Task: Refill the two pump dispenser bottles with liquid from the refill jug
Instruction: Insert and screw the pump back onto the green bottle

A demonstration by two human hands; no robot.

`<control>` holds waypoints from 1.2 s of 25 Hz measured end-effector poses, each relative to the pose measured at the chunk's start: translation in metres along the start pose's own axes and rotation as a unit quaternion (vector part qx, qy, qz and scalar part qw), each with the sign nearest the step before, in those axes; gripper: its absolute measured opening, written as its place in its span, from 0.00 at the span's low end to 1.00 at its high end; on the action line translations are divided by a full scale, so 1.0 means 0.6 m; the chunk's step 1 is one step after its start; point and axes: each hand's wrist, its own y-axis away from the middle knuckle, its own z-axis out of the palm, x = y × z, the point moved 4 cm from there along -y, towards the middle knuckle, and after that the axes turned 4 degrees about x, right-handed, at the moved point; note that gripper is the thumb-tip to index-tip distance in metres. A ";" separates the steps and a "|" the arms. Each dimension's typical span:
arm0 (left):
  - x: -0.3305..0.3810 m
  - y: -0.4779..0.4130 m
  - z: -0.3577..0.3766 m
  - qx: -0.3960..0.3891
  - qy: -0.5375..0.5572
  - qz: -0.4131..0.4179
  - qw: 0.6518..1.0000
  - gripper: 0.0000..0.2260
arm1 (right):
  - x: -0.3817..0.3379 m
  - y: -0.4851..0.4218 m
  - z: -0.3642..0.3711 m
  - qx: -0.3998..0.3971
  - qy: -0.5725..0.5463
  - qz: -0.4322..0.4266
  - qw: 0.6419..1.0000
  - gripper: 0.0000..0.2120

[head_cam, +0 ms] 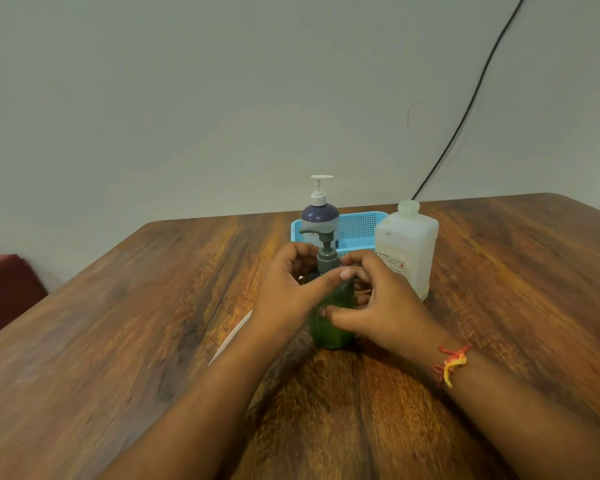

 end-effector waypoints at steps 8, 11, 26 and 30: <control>0.004 -0.006 -0.007 -0.045 -0.025 0.028 0.998 0.09 | 0.008 -0.008 0.002 -0.005 -0.014 -0.002 1.000 0.34; 0.004 -0.007 -0.005 -0.054 -0.014 0.018 0.998 0.09 | 0.005 -0.005 0.001 -0.013 -0.010 -0.004 1.000 0.35; 0.089 -0.127 0.020 0.166 -0.034 0.045 0.985 0.08 | -0.036 0.021 -0.092 0.393 0.159 -0.243 0.872 0.21; 0.076 -0.191 0.075 0.175 -0.031 0.029 0.984 0.06 | -0.013 0.013 -0.110 0.468 0.200 -0.151 0.847 0.37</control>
